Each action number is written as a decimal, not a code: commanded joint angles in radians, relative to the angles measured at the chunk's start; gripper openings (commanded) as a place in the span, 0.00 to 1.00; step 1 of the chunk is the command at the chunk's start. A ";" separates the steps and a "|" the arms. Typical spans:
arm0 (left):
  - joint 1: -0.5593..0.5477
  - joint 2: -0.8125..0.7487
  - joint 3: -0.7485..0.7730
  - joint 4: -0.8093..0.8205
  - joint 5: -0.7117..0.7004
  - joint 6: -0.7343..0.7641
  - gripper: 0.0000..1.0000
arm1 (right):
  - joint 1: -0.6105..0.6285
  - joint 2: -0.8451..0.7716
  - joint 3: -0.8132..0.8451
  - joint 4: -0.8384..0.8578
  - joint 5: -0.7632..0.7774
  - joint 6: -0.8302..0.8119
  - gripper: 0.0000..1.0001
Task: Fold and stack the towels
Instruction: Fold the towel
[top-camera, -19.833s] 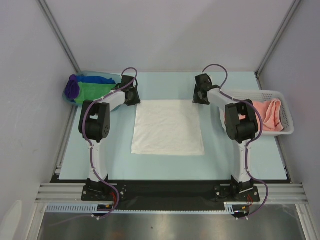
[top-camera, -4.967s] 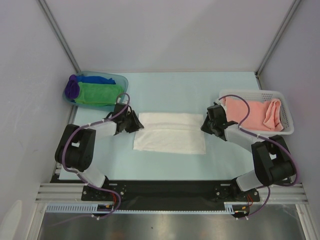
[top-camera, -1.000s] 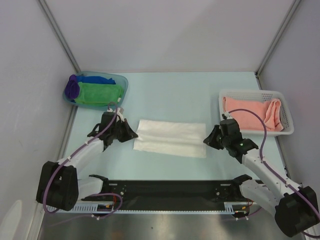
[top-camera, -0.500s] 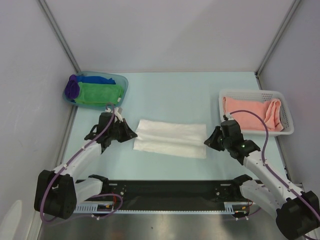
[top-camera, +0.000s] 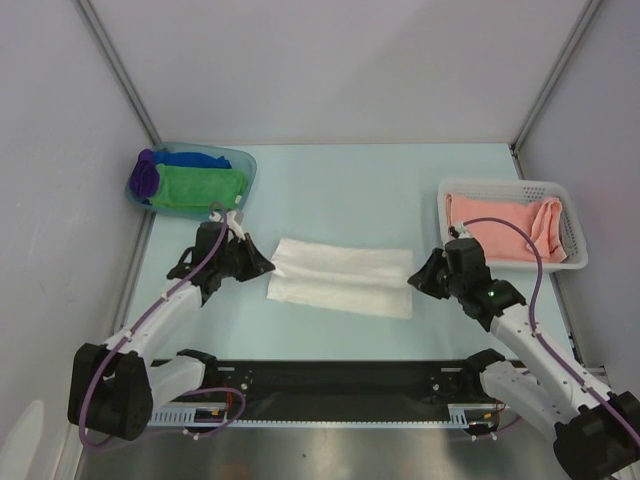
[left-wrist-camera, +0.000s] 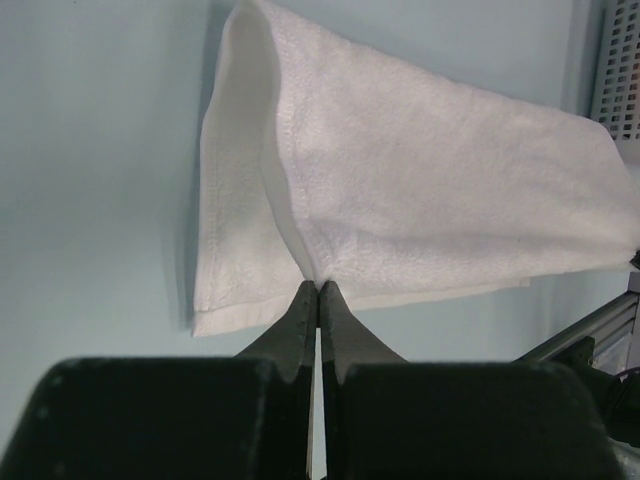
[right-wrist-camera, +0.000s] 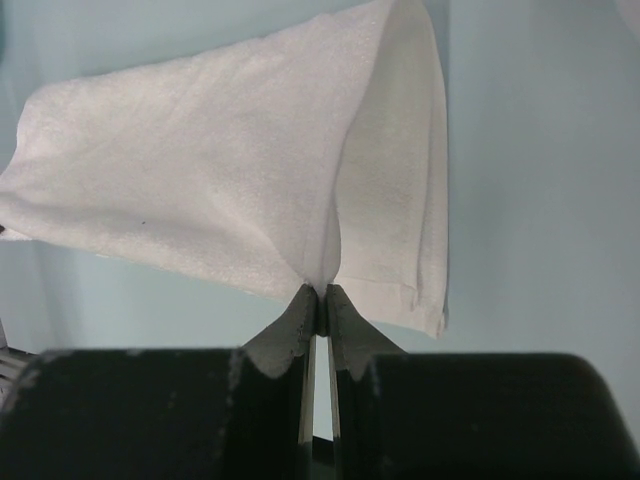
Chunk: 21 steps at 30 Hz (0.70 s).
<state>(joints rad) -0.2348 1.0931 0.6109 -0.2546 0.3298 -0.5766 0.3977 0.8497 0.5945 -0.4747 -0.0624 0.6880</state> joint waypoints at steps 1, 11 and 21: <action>0.008 -0.029 -0.039 0.023 0.032 -0.009 0.00 | 0.012 -0.029 -0.042 -0.010 -0.017 0.033 0.00; 0.008 0.008 -0.158 0.115 0.071 -0.051 0.00 | 0.047 -0.038 -0.209 0.073 -0.037 0.090 0.00; 0.008 0.021 -0.169 0.107 0.063 -0.037 0.00 | 0.049 -0.034 -0.228 0.088 -0.030 0.082 0.03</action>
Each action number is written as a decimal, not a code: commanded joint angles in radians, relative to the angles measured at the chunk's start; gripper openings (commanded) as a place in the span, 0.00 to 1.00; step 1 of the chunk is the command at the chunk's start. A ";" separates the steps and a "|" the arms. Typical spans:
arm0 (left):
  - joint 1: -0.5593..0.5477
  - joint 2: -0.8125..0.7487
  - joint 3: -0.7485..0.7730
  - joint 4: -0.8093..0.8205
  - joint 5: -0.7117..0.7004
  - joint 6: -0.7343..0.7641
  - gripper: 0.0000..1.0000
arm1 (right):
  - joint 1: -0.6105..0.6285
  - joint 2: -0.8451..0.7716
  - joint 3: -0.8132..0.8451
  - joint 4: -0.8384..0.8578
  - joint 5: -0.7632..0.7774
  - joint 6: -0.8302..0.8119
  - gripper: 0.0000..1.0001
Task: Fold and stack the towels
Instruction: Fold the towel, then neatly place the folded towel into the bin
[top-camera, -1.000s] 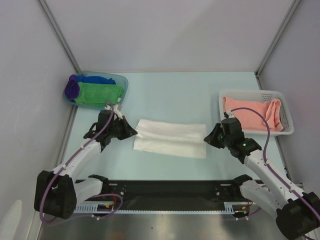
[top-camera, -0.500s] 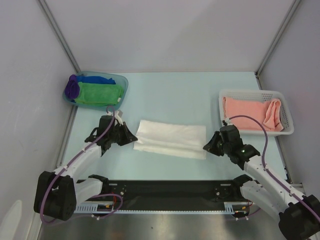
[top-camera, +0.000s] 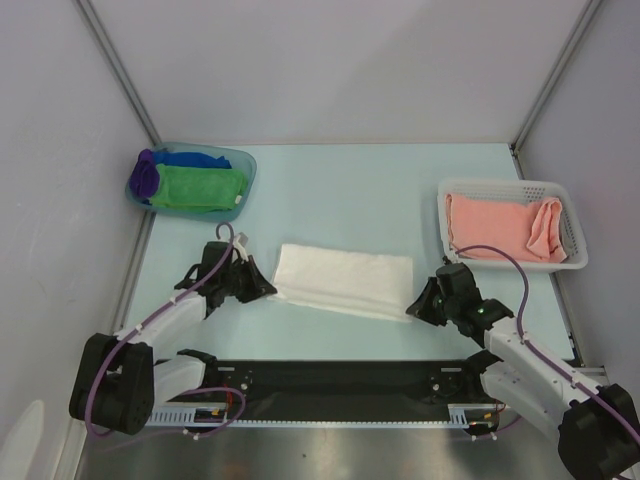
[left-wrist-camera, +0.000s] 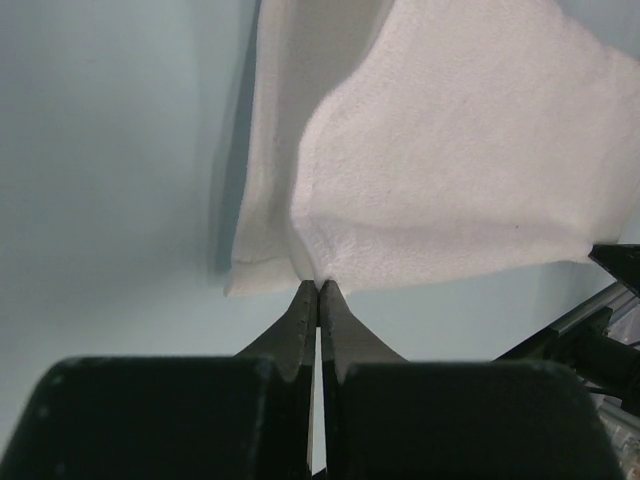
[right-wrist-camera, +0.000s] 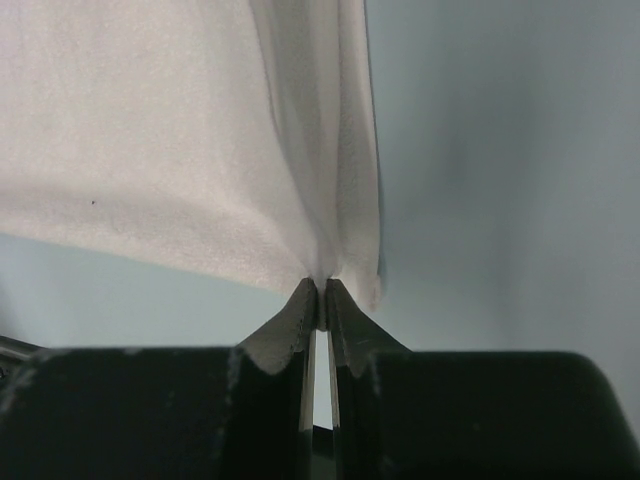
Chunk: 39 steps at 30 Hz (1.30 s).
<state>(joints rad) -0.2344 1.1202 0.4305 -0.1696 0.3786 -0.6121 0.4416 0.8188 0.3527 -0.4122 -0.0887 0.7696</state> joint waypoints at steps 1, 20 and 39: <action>0.007 -0.010 0.013 0.021 0.011 -0.002 0.00 | 0.006 0.000 0.014 0.023 -0.002 0.000 0.02; 0.001 -0.128 0.229 -0.241 -0.136 0.104 0.37 | -0.012 -0.044 0.094 -0.071 0.142 -0.027 0.64; -0.238 0.124 0.096 0.045 -0.165 -0.020 0.30 | 0.016 0.367 0.121 0.237 0.271 -0.075 0.60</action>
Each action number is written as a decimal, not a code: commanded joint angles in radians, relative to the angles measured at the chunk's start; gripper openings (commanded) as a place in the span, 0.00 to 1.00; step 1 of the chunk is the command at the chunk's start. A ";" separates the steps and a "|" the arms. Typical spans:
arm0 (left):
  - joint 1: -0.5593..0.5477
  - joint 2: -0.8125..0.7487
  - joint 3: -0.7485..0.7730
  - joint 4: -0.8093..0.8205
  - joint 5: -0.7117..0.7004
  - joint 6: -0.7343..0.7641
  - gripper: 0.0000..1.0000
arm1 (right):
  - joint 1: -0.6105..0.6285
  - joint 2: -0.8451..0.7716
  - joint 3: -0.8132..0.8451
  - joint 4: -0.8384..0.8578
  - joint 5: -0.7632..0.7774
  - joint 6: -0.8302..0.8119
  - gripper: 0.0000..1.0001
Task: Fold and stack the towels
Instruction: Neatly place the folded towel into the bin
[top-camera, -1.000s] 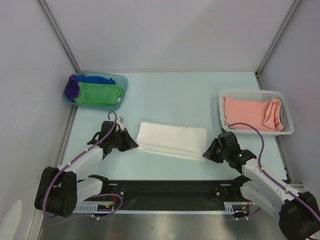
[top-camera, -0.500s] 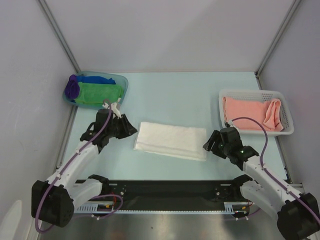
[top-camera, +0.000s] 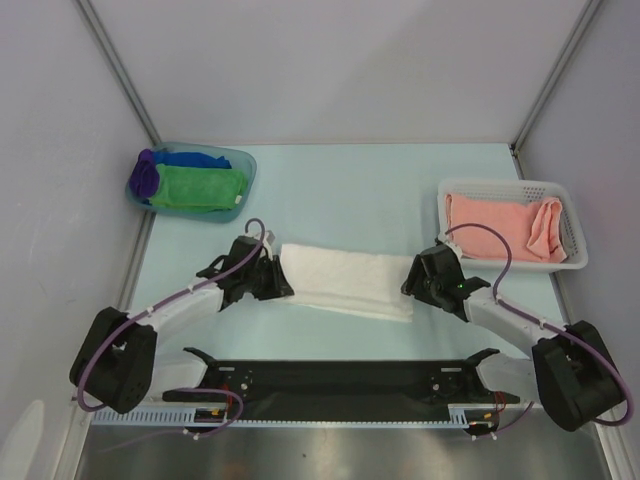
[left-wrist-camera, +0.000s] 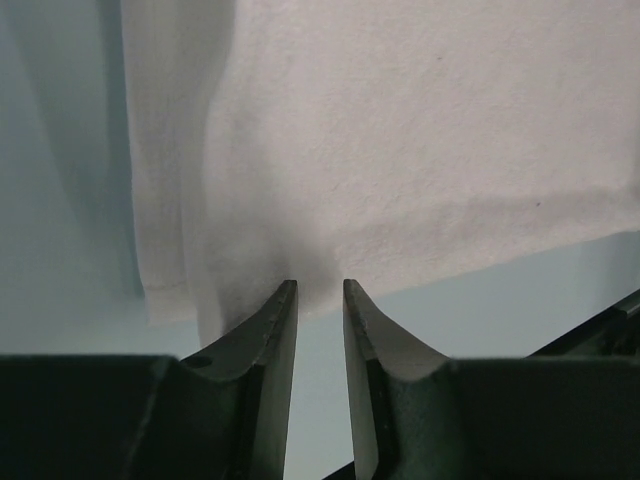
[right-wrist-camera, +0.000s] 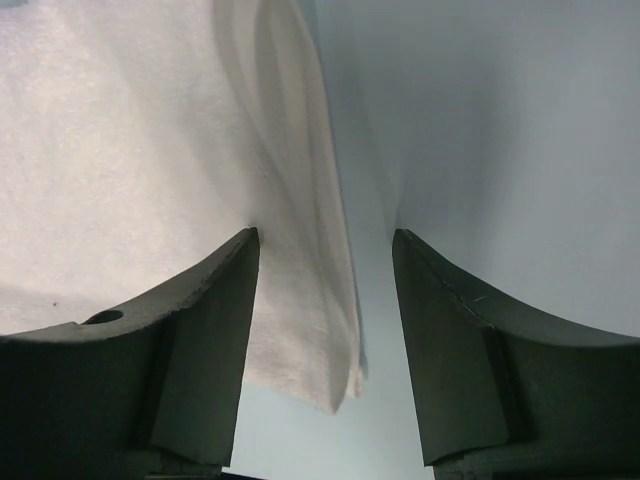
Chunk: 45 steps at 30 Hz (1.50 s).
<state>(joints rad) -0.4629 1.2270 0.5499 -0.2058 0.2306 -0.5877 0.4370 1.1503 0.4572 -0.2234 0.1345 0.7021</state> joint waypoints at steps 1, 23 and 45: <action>-0.010 0.022 -0.043 0.094 -0.023 -0.047 0.29 | 0.026 0.048 0.017 0.058 0.056 -0.006 0.60; -0.010 -0.081 0.062 -0.003 0.024 0.000 0.27 | 0.121 0.261 0.130 -0.037 0.114 -0.001 0.11; -0.008 -0.178 0.251 -0.167 0.076 0.224 0.27 | 0.168 0.658 0.978 -0.652 0.893 -0.208 0.00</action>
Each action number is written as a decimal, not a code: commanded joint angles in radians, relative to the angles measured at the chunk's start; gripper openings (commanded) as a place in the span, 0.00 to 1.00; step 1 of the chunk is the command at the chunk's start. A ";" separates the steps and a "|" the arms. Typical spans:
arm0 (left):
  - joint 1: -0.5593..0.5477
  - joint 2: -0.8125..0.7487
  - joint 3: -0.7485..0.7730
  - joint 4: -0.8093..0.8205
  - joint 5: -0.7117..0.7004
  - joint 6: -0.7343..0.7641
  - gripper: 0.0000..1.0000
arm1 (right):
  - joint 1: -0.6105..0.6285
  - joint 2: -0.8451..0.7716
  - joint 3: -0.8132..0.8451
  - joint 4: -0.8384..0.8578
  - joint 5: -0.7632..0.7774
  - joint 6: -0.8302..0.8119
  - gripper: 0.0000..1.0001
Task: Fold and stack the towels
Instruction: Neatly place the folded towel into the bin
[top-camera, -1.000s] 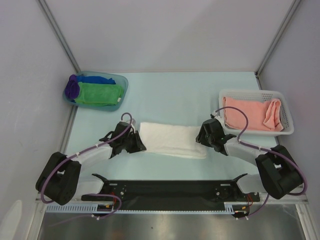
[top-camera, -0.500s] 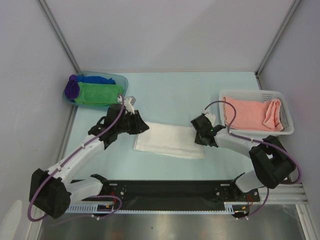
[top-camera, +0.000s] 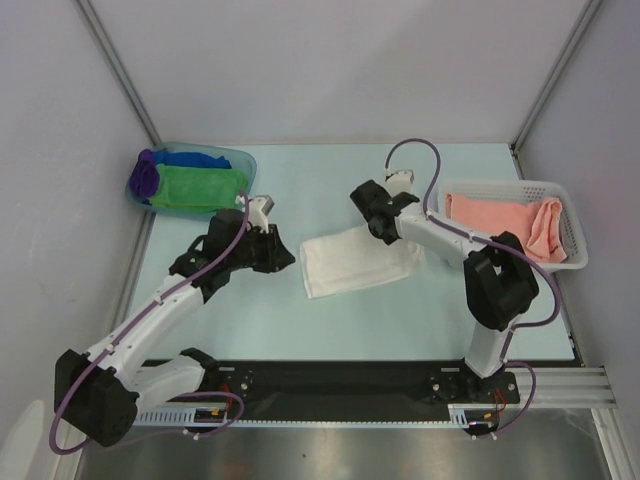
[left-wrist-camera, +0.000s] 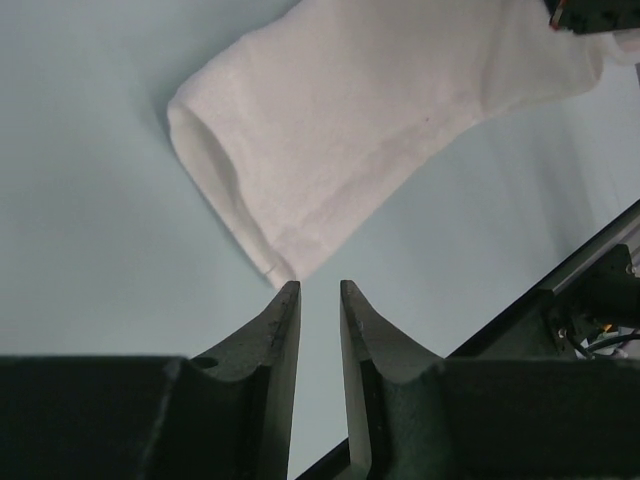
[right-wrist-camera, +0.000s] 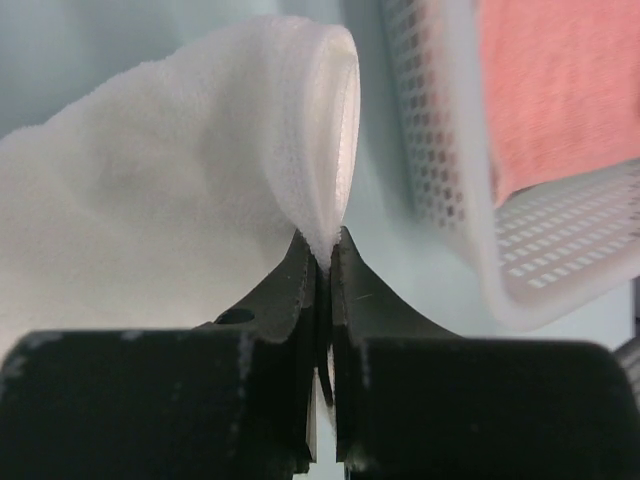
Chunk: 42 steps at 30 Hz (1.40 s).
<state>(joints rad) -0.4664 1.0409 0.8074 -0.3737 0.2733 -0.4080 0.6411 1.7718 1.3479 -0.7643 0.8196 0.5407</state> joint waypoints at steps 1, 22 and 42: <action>-0.003 0.008 -0.008 0.002 0.043 0.051 0.27 | -0.043 0.058 0.109 -0.127 0.225 -0.051 0.00; -0.003 0.022 -0.027 0.010 0.095 0.063 0.27 | -0.320 -0.113 0.205 -0.014 0.279 -0.462 0.00; 0.011 0.011 -0.037 0.021 0.165 0.066 0.27 | -0.633 -0.089 0.175 0.181 0.178 -0.660 0.00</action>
<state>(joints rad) -0.4614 1.0660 0.7734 -0.3782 0.4065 -0.3641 0.0338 1.6772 1.5051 -0.6159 0.9775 -0.0898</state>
